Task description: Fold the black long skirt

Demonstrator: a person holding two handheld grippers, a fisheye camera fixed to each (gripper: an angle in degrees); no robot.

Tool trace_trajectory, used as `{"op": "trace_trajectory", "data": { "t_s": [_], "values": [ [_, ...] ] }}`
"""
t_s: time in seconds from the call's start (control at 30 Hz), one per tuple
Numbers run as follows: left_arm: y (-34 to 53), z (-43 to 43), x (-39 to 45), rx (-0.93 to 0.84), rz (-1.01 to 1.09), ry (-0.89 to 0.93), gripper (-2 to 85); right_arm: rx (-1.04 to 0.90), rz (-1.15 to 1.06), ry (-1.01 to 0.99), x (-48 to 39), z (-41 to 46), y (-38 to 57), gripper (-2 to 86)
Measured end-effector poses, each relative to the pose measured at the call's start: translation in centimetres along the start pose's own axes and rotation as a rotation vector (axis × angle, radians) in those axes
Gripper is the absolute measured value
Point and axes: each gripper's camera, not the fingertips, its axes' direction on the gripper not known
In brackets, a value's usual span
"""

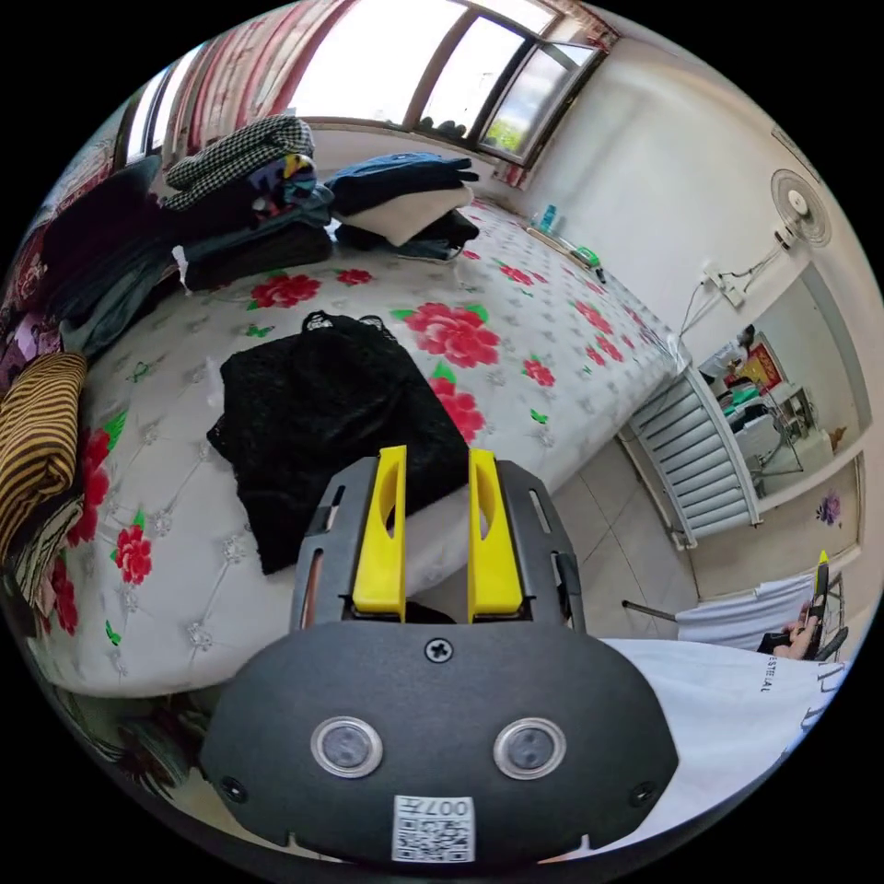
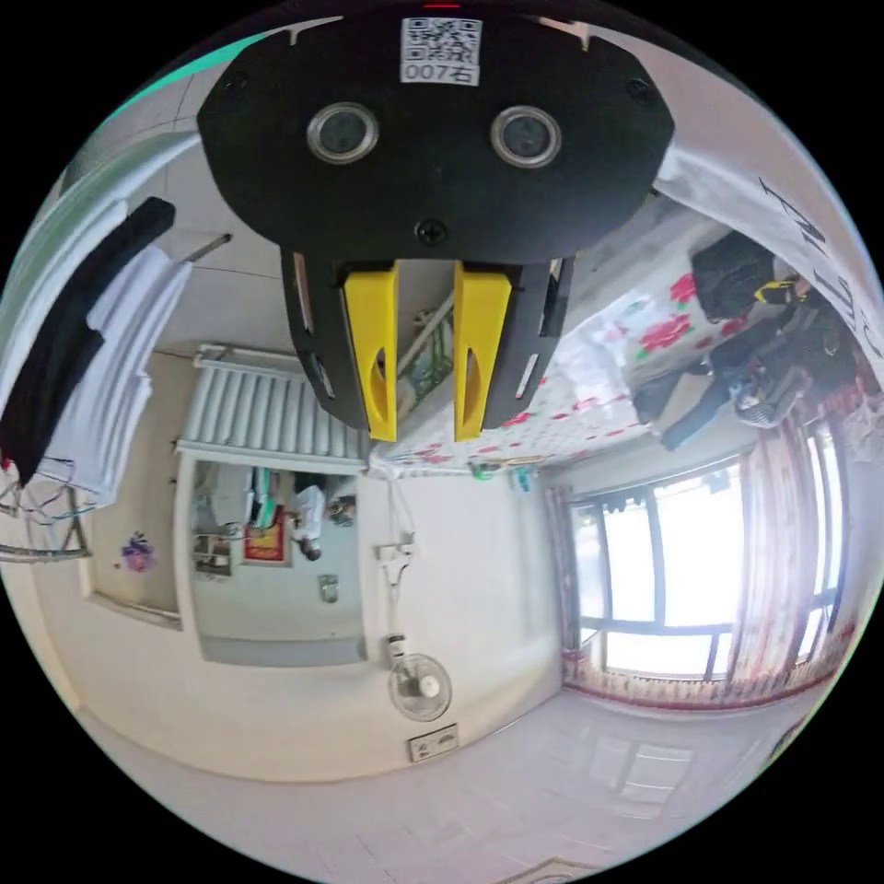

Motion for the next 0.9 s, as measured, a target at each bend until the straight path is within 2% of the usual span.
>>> {"op": "trace_trajectory", "data": {
  "t_s": [0.13,0.23,0.27,0.33,0.47,0.7,0.8,0.83,0.9],
  "values": [
    [-4.9,3.5,-3.9,-0.037,-0.029,-0.079,10.7,-0.245,-0.102,-0.432,-9.2,5.4,0.5,8.9],
    [-7.9,7.6,-6.4,-0.141,-0.047,-0.124,7.0,-0.388,-0.216,-0.689,-16.6,7.8,0.9,9.6],
    [-8.6,9.3,-7.2,-0.226,-0.041,-0.088,1.9,-0.442,-0.274,-0.766,-19.8,8.6,1.1,9.9],
    [-8.7,10.5,-7.6,-0.310,-0.029,-0.020,0.6,-0.516,-0.356,-0.849,-24.7,9.4,1.6,10.3],
    [-6.8,4.7,-5.4,-0.196,0.115,0.125,-0.5,-0.660,-0.521,-1.012,-35.6,10.1,4.0,11.4],
    [-4.6,-3.8,-1.1,-0.115,0.255,0.324,-0.7,-0.924,-0.776,-1.154,-50.5,8.1,10.5,12.5],
    [-5.4,-6.2,0.5,-0.088,0.325,0.328,-0.7,-0.990,-1.001,-1.032,-54.9,5.5,14.7,9.3],
    [-5.8,-6.9,0.3,-0.078,0.306,0.307,-0.7,-1.021,-1.088,-0.939,-55.6,5.1,16.5,7.0],
    [-6.3,-8.0,-0.7,-0.075,0.249,0.255,-0.7,-1.007,-1.133,-0.935,-55.2,4.9,16.6,4.0]
  ]
}}
